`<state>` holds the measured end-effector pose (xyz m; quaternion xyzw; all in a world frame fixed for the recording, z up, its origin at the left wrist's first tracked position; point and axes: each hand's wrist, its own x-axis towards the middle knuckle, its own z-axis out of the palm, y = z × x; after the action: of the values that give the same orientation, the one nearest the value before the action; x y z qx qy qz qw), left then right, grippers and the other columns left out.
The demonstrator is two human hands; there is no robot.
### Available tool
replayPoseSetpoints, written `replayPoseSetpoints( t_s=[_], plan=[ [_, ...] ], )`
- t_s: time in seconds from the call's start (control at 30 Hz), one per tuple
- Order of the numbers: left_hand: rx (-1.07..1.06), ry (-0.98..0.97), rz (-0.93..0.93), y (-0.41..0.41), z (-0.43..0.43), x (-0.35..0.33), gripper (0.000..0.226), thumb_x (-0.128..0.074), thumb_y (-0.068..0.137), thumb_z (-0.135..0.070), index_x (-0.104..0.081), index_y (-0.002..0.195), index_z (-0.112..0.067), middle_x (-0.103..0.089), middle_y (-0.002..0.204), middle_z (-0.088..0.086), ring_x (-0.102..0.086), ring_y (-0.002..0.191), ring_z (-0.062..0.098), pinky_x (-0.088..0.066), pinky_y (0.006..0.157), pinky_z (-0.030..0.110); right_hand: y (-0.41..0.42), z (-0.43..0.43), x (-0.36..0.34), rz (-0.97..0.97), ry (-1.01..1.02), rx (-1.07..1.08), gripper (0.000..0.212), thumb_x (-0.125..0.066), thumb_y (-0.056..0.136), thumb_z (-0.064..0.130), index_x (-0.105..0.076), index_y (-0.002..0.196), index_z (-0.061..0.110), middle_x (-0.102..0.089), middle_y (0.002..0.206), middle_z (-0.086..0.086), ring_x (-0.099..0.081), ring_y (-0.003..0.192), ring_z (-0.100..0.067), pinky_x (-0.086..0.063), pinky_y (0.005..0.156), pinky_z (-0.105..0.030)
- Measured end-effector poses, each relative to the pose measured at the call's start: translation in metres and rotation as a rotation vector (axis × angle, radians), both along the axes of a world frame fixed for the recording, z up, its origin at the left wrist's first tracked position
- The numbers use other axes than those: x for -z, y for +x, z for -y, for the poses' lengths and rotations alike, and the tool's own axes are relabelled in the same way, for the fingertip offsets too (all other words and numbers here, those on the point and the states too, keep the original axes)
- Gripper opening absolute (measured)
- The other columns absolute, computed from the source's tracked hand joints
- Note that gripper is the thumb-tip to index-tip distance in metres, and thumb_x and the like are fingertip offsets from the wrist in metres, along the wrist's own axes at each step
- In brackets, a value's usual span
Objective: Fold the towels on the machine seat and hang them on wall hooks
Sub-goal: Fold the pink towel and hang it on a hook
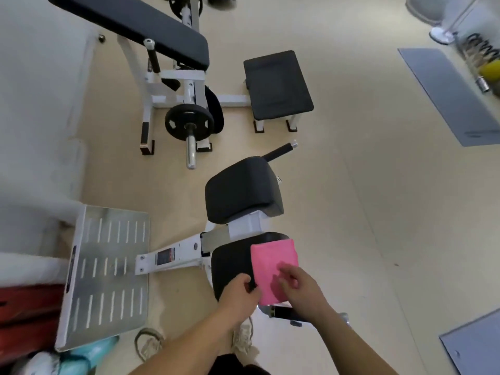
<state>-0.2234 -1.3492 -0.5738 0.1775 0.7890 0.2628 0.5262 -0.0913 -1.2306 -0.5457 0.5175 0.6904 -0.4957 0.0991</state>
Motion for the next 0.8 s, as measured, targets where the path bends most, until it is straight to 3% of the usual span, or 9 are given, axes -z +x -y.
replayPoseSetpoints(
  t_s=[0.1, 0.17, 0.27, 0.33, 0.4, 0.5, 0.63, 0.73, 0.8],
  plan=[
    [-0.188, -0.032, 0.07, 0.012, -0.013, 0.014, 0.023, -0.071, 0.088, -0.031, -0.059, 0.105, -0.022, -0.069, 0.1, -0.005, -0.068, 0.091, 0.014, -0.06, 0.086, 0.038, 0.006, -0.017, 0.009, -0.046, -0.06, -0.001, 0.032, -0.056, 0.103, 0.025, -0.06, 0.134, 0.029, -0.063, 0.122, 0.011, -0.062, 0.105, 0.0, -0.045, 0.082, -0.007],
    [-0.289, -0.035, 0.101, 0.017, -0.02, 0.02, 0.032, -0.076, 0.084, -0.026, -0.059, 0.11, -0.02, -0.07, 0.102, -0.004, -0.069, 0.092, 0.015, -0.062, 0.084, 0.038, 0.008, -0.026, 0.014, -0.054, -0.094, 0.004, 0.031, -0.056, 0.103, 0.025, -0.06, 0.134, 0.03, -0.064, 0.12, 0.013, -0.059, 0.102, 0.008, -0.045, 0.076, -0.004],
    [-0.415, -0.036, 0.165, 0.022, -0.028, 0.024, 0.036, -0.079, 0.083, -0.015, -0.057, 0.113, -0.014, -0.069, 0.104, 0.002, -0.07, 0.091, 0.018, -0.062, 0.072, 0.033, 0.011, -0.032, 0.019, -0.063, -0.088, 0.008, 0.035, -0.058, 0.102, 0.026, -0.061, 0.136, 0.025, -0.064, 0.127, 0.011, -0.06, 0.108, 0.004, -0.044, 0.088, -0.011],
    [-0.428, -0.015, 0.19, 0.024, -0.032, 0.02, 0.027, -0.077, 0.084, -0.011, -0.061, 0.105, -0.015, -0.07, 0.103, 0.005, -0.071, 0.091, 0.021, -0.064, 0.073, 0.038, 0.011, -0.03, 0.018, -0.068, -0.107, 0.031, 0.038, -0.06, 0.101, 0.026, -0.061, 0.138, 0.022, -0.064, 0.132, 0.007, -0.062, 0.113, -0.005, -0.046, 0.094, -0.019],
    [-0.398, 0.056, 0.186, 0.023, -0.034, 0.009, 0.014, -0.072, 0.084, -0.012, -0.067, 0.096, -0.015, -0.072, 0.1, 0.011, -0.07, 0.088, 0.02, -0.062, 0.076, 0.037, 0.006, -0.028, 0.014, -0.067, -0.08, 0.036, 0.038, -0.06, 0.101, 0.028, -0.061, 0.138, 0.018, -0.066, 0.129, 0.002, -0.064, 0.11, -0.009, -0.05, 0.089, -0.021],
    [-0.366, 0.179, 0.104, 0.006, -0.027, -0.017, 0.006, -0.069, 0.083, -0.016, -0.068, 0.089, -0.015, -0.07, 0.098, 0.014, -0.064, 0.082, 0.02, -0.05, 0.068, 0.031, -0.02, -0.032, -0.005, -0.113, 0.132, -0.033, 0.044, -0.064, 0.098, 0.035, -0.058, 0.138, 0.018, -0.065, 0.118, 0.007, -0.062, 0.1, -0.006, -0.05, 0.081, -0.02],
    [-0.412, 0.238, -0.013, -0.045, 0.008, -0.053, 0.012, -0.065, 0.082, -0.008, -0.068, 0.082, -0.019, -0.069, 0.087, 0.004, -0.063, 0.078, 0.018, -0.048, 0.065, 0.024, -0.08, -0.031, -0.039, -0.219, 0.307, -0.366, 0.069, -0.072, 0.091, 0.034, -0.039, 0.152, 0.034, -0.045, 0.145, 0.011, -0.049, 0.13, -0.012, -0.045, 0.107, -0.031],
    [-0.403, 0.256, -0.098, -0.087, 0.05, -0.081, 0.011, -0.067, 0.082, -0.011, -0.07, 0.079, -0.021, -0.066, 0.07, -0.006, -0.06, 0.065, 0.007, -0.044, 0.059, 0.015, -0.144, -0.006, -0.065, -0.258, 0.406, -0.774, 0.068, -0.074, 0.088, 0.026, -0.047, 0.149, 0.035, -0.029, 0.164, 0.008, -0.022, 0.153, -0.015, -0.025, 0.121, -0.029],
    [-0.399, 0.284, -0.162, -0.115, 0.084, -0.1, 0.01, -0.071, 0.082, -0.014, -0.071, 0.078, -0.023, -0.064, 0.064, -0.016, -0.056, 0.06, -0.001, -0.042, 0.057, 0.012, -0.19, 0.022, -0.081, -0.252, 0.452, -1.055, 0.06, -0.073, 0.088, 0.027, -0.054, 0.144, 0.031, -0.04, 0.159, 0.008, -0.023, 0.153, -0.016, -0.015, 0.124, -0.026]
  ],
)
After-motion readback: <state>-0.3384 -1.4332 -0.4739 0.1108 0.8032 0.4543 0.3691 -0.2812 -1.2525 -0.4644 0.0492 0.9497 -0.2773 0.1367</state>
